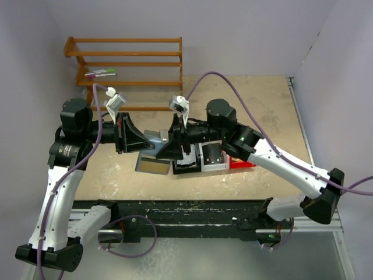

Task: Take the credit cards out of the card holder

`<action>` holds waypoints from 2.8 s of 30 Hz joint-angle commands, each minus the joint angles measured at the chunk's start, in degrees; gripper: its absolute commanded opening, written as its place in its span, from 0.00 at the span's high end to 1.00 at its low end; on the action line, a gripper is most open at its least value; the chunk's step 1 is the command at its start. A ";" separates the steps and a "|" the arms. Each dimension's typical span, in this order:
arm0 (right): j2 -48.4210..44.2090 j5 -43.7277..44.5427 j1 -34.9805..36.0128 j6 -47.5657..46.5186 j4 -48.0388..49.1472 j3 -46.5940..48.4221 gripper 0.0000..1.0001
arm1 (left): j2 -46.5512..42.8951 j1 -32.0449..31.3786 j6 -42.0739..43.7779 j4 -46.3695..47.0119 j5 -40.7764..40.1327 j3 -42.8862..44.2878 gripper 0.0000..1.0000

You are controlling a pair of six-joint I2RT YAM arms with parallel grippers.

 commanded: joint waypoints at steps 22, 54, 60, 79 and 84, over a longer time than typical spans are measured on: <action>-11.88 28.57 -1.30 30.25 53.94 -23.94 1.00 | -5.76 0.10 -13.24 20.81 3.44 -8.74 0.19; -8.07 30.72 -0.29 38.20 66.92 -32.87 1.00 | -3.98 0.12 -37.35 52.72 2.27 -18.12 0.86; -10.52 27.29 -3.58 40.93 60.61 -35.00 0.47 | -3.73 0.10 -34.68 48.26 2.63 -16.81 0.91; -13.03 22.66 -11.60 16.72 1.09 -3.75 0.38 | 4.00 0.29 8.26 -4.58 -18.96 -3.78 0.95; -8.51 14.42 -10.28 17.60 5.13 -3.67 0.43 | 4.14 0.28 9.90 -6.14 -18.29 -3.37 0.96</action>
